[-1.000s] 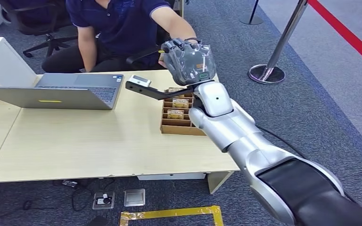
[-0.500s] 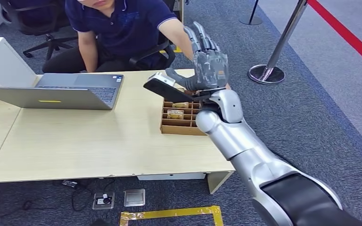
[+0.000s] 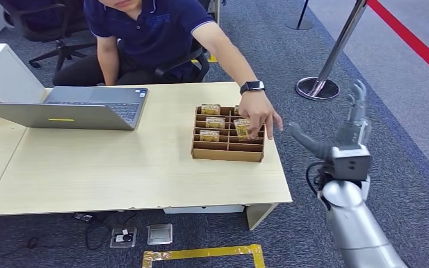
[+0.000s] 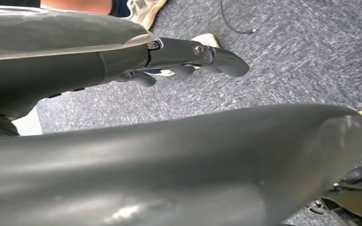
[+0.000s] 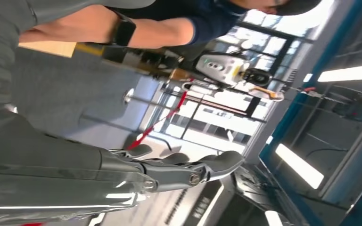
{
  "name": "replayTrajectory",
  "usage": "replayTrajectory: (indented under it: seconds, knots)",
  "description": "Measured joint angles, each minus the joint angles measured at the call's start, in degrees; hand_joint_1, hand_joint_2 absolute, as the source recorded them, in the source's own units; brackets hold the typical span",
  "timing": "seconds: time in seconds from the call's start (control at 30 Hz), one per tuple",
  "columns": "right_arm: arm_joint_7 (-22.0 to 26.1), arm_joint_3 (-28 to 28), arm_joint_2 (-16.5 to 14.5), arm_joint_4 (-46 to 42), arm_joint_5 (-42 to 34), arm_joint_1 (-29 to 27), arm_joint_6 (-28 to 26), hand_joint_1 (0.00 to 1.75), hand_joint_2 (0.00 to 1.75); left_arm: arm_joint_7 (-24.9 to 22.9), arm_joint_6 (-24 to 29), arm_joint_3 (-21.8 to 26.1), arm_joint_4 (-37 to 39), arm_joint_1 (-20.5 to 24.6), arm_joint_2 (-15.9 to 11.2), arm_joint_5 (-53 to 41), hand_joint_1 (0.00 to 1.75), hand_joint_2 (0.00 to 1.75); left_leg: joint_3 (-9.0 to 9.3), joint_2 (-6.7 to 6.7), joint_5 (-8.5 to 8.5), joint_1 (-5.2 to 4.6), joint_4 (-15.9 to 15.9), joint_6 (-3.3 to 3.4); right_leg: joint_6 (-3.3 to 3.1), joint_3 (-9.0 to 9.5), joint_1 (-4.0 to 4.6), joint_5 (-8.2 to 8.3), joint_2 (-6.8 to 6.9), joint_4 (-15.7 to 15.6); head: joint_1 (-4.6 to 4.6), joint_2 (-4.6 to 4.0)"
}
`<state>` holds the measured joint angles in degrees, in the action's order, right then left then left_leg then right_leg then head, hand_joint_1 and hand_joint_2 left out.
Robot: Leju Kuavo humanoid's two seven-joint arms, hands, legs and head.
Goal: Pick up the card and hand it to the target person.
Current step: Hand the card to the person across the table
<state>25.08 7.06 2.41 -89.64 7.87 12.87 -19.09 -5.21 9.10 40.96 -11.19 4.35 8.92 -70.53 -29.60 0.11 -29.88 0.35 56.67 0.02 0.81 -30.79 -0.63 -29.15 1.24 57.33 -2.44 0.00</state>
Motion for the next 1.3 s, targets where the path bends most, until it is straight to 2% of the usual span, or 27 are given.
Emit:
replayTrajectory:
  seconds: [0.03,0.17,0.3,0.4,0.47,0.57,0.7,0.77,0.83,0.97,1.07,1.17,1.3]
  knots:
    - [1.44,-2.19,0.78,-2.52,-3.37,-3.17,3.30,0.00,1.75,0.34,-0.07,0.10,0.00,-0.23,-0.09,0.09,0.00,0.00,-0.03,-0.02,-0.02,0.00,0.00,0.00,0.00,-0.02,0.00,-0.01,0.01,0.00,-0.01,0.00]
    - [4.43,-11.81,2.22,-9.26,-13.28,-12.47,17.74,0.00,0.00,1.01,-0.53,0.32,0.00,-0.35,-0.45,0.17,0.00,0.00,-0.06,0.03,-0.06,0.00,-0.01,-0.02,0.00,-0.07,0.00,-0.03,-0.03,-0.01,0.05,0.00]
    - [4.10,-22.01,2.08,-10.78,-23.03,-18.75,37.88,0.00,0.00,1.28,-0.88,0.35,0.00,-0.22,-0.71,0.15,0.00,0.00,-0.02,0.03,-0.06,0.00,-0.01,-0.02,0.00,-0.01,0.00,-0.05,-0.03,-0.02,0.02,0.00]
    - [2.19,-31.24,1.30,-5.71,-22.74,-20.09,51.46,0.00,0.00,1.55,-1.15,0.48,0.00,-0.02,-0.89,0.28,0.00,0.00,0.00,0.12,-0.06,0.00,-0.01,-0.02,0.00,0.03,0.00,-0.04,-0.11,-0.02,0.07,0.00]
    - [2.17,-36.68,1.12,1.30,-19.05,-19.47,56.67,0.00,0.00,1.67,-1.05,0.66,0.00,0.08,-0.95,0.49,0.00,0.00,0.02,0.14,-0.06,0.00,-0.01,-0.02,0.02,0.06,0.00,-0.03,-0.12,-0.02,0.01,0.00]
    - [2.65,-42.55,1.82,15.60,-12.03,-17.14,57.86,0.00,0.00,1.96,-0.80,0.90,0.00,0.08,-1.03,0.74,0.00,0.00,0.06,0.14,-0.06,0.00,0.00,-0.01,0.05,0.07,-0.01,0.00,-0.13,-0.03,-0.05,0.00]
    - [4.13,-46.29,4.46,39.43,-2.44,-13.55,53.69,0.00,0.00,1.86,-0.82,0.95,0.00,0.21,-1.07,0.44,0.00,1.75,0.08,0.14,-0.06,0.00,0.02,-0.01,0.05,0.05,-0.01,0.00,-0.12,-0.03,-0.09,0.00]
    - [2.16,-47.00,5.14,49.30,0.12,-12.73,50.80,0.00,0.00,1.69,-1.01,0.92,0.00,0.39,-1.07,0.05,0.00,1.75,0.07,0.13,-0.06,0.00,0.01,-0.02,0.04,0.03,0.00,-0.01,-0.12,-0.03,-0.06,0.00]
    - [-2.36,-47.33,5.02,56.75,2.20,-12.45,47.51,0.00,0.00,1.87,-1.60,0.85,0.00,0.68,-1.07,-0.31,0.00,1.75,0.07,0.13,-0.06,0.01,-0.04,-0.02,0.01,0.02,0.01,-0.03,-0.12,-0.02,0.00,0.00]
    - [-10.68,-47.35,3.89,66.02,5.18,-12.11,42.31,0.00,1.75,2.69,-2.64,0.77,0.00,1.19,-1.07,-0.17,0.00,1.75,0.08,0.18,-0.07,0.02,-0.10,-0.03,-0.03,0.03,0.02,-0.06,-0.15,0.00,0.18,0.00]
    - [-15.20,-46.87,3.07,69.94,7.09,-11.93,37.39,0.00,1.75,2.94,-2.84,0.29,-0.04,1.07,-1.14,1.56,0.00,1.75,0.09,0.19,-0.06,0.01,-0.11,-0.03,-0.03,0.04,0.01,-0.06,-0.15,0.01,0.17,0.00]
    - [-17.08,-45.07,2.46,72.05,7.41,-12.06,33.62,0.00,1.75,3.03,-3.01,-1.52,-0.30,0.39,-1.44,5.71,0.00,1.75,0.09,0.21,-0.06,0.01,-0.10,-0.03,-0.03,0.05,0.01,-0.06,-0.16,0.01,0.05,0.00]
    - [-18.07,-42.14,1.84,73.28,6.02,-12.47,31.85,0.00,0.00,3.21,-3.50,-4.52,-0.92,-0.73,-2.05,12.18,0.00,0.00,0.09,0.21,-0.07,0.00,-0.09,-0.03,-0.03,0.05,-0.01,-0.06,-0.16,0.00,-0.02,0.00]
